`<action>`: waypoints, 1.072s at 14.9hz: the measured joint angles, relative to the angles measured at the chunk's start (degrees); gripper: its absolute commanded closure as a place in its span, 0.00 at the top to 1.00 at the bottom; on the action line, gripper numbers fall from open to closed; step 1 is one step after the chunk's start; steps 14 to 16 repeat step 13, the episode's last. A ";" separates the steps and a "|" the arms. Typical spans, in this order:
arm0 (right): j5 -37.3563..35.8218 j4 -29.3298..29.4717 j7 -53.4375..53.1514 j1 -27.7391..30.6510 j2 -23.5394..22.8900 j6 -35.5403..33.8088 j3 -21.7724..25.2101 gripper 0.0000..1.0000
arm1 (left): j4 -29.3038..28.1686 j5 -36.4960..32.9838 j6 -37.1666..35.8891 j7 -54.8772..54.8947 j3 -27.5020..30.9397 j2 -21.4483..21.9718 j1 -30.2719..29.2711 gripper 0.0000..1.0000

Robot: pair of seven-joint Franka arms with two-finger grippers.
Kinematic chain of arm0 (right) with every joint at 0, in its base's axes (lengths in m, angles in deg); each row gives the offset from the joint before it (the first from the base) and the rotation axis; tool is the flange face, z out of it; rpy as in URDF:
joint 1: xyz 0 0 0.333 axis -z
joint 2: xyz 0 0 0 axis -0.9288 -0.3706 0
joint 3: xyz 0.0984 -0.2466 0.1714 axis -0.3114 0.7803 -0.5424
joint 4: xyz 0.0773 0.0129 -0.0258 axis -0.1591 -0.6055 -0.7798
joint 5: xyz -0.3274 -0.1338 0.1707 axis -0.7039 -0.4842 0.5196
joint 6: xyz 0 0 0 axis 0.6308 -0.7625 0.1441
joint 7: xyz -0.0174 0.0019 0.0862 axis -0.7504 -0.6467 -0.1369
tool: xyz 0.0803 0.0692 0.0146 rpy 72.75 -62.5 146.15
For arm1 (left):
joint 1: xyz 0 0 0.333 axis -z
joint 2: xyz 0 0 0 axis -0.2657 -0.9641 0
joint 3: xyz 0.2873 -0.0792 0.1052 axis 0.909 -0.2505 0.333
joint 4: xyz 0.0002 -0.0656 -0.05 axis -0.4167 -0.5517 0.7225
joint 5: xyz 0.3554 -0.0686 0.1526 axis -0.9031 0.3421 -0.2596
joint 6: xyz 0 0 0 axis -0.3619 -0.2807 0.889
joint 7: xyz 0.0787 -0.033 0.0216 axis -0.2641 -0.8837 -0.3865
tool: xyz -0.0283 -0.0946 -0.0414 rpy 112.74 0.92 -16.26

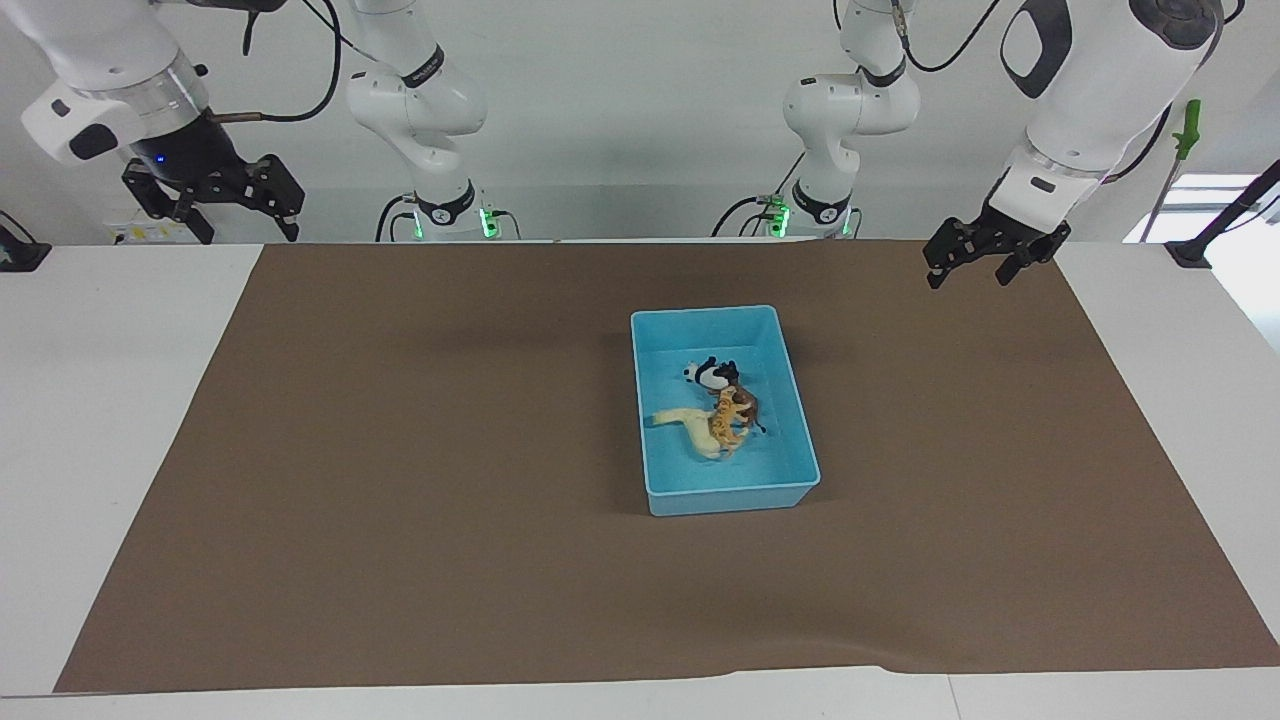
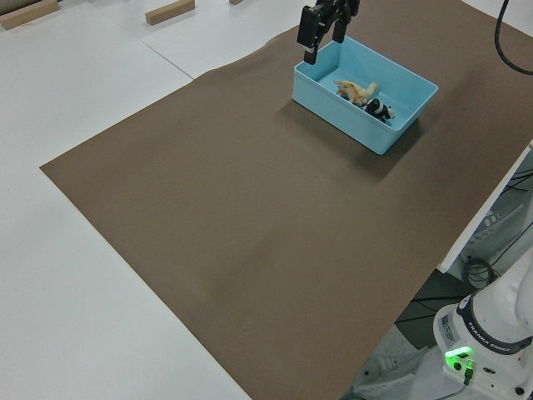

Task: Put all toys into storage box

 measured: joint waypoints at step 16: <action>0.15 -3.74 -4.81 0.05 2.02 2.72 -0.33 1.00 | 0.00 0.00 0.01 0.00 0.00 0.00 0.00 1.00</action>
